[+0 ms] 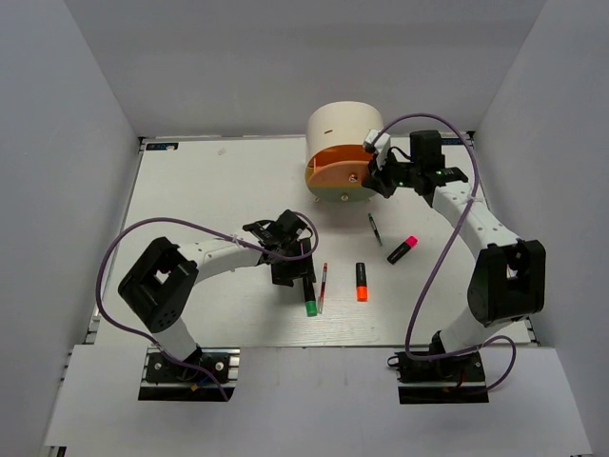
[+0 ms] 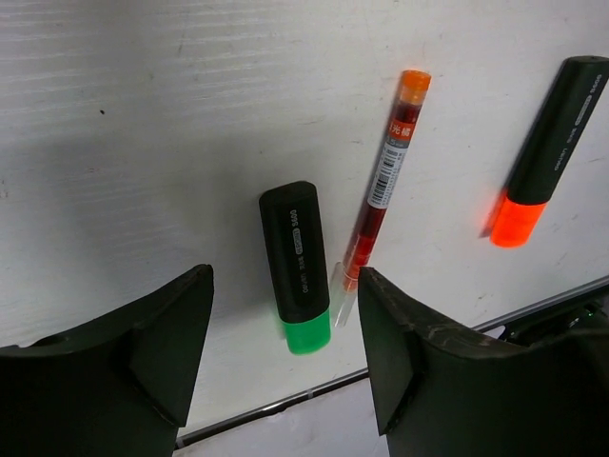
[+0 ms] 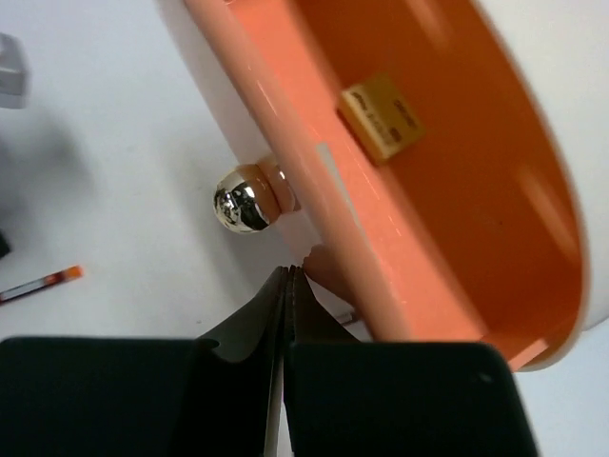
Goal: Sort the stationery into containers
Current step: Close the drawer in the storage box.
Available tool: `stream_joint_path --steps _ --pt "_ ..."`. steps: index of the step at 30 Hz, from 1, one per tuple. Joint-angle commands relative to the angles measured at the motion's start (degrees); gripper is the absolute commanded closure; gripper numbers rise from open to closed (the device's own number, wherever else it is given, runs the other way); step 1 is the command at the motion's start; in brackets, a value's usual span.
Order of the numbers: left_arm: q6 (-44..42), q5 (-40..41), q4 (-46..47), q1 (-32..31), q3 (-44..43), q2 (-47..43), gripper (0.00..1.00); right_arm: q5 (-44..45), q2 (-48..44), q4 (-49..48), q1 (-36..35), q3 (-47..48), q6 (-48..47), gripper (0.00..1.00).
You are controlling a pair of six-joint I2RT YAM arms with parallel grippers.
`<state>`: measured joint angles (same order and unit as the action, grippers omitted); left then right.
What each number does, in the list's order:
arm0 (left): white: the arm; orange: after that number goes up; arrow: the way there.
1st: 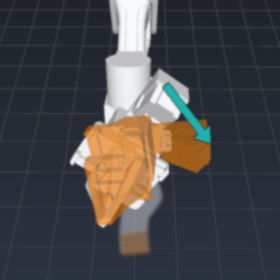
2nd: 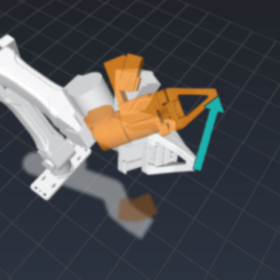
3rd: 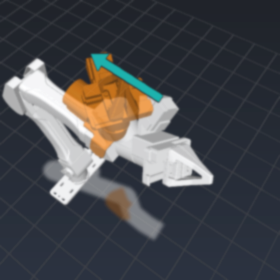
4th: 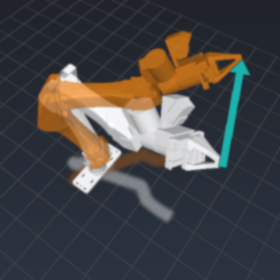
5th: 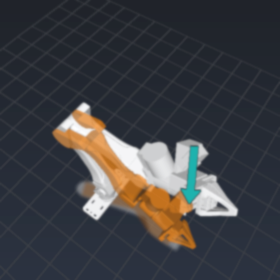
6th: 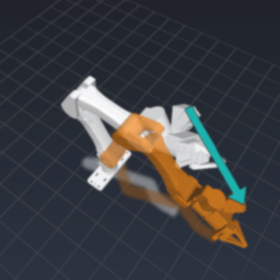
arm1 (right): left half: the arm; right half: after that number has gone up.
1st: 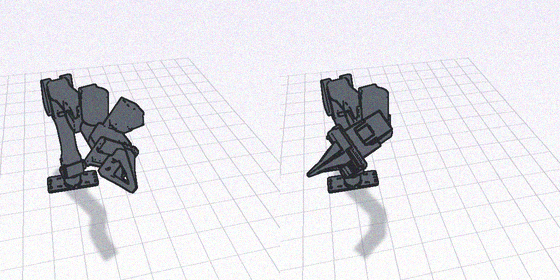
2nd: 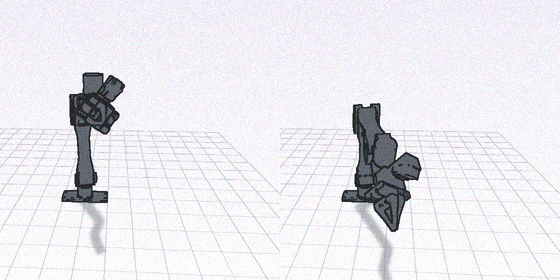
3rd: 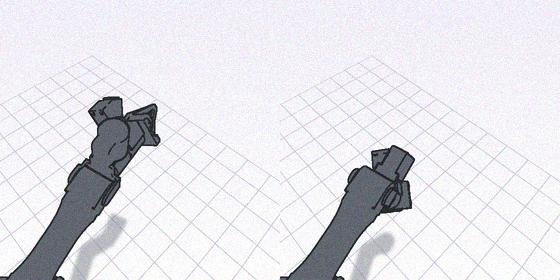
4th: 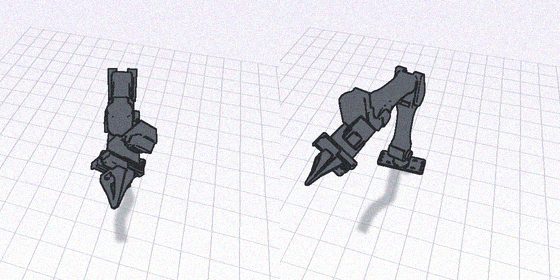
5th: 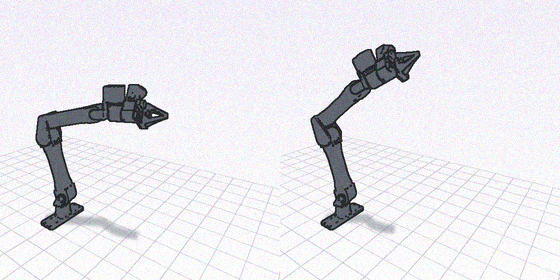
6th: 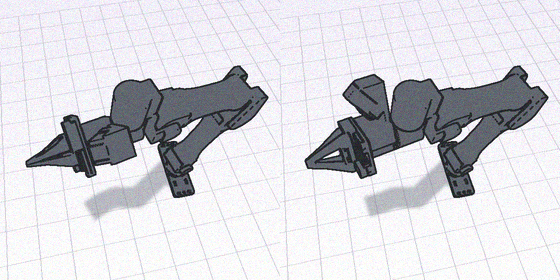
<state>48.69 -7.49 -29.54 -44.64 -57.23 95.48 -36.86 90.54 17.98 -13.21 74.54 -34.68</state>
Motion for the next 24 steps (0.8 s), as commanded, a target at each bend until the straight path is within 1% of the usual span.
stream_joint_path --steps 1,6,10,13,16,23,24 --pt "0.6 1.7 -0.5 -0.2 -2.3 -0.7 0.27 8.0 1.6 -9.4 -0.6 2.7 4.3 1.00" --pt "0.6 1.7 -0.5 -0.2 -2.3 -0.7 0.27 11.5 1.9 -14.5 -1.3 1.3 7.4 1.00" --pt "0.6 1.7 -0.5 -0.2 -2.3 -0.7 0.27 12.1 1.5 -19.1 -1.7 0.1 9.5 1.00" --pt "0.6 1.7 -0.5 -0.2 -2.8 -0.1 0.25 13.2 2.3 -20.5 -2.3 0.1 10.9 1.00" --pt "0.6 1.7 -0.5 -0.2 -2.8 0.4 0.25 14.1 3.9 -20.1 -2.1 2.2 11.8 1.00" --pt "0.6 1.7 -0.5 -0.2 -2.8 0.4 0.25 13.0 4.6 -19.5 -2.4 3.1 13.2 0.94" --pt "0.6 1.7 -0.5 -0.2 -2.8 0.4 0.25 10.5 4.2 -19.0 -2.3 2.2 13.4 0.90"
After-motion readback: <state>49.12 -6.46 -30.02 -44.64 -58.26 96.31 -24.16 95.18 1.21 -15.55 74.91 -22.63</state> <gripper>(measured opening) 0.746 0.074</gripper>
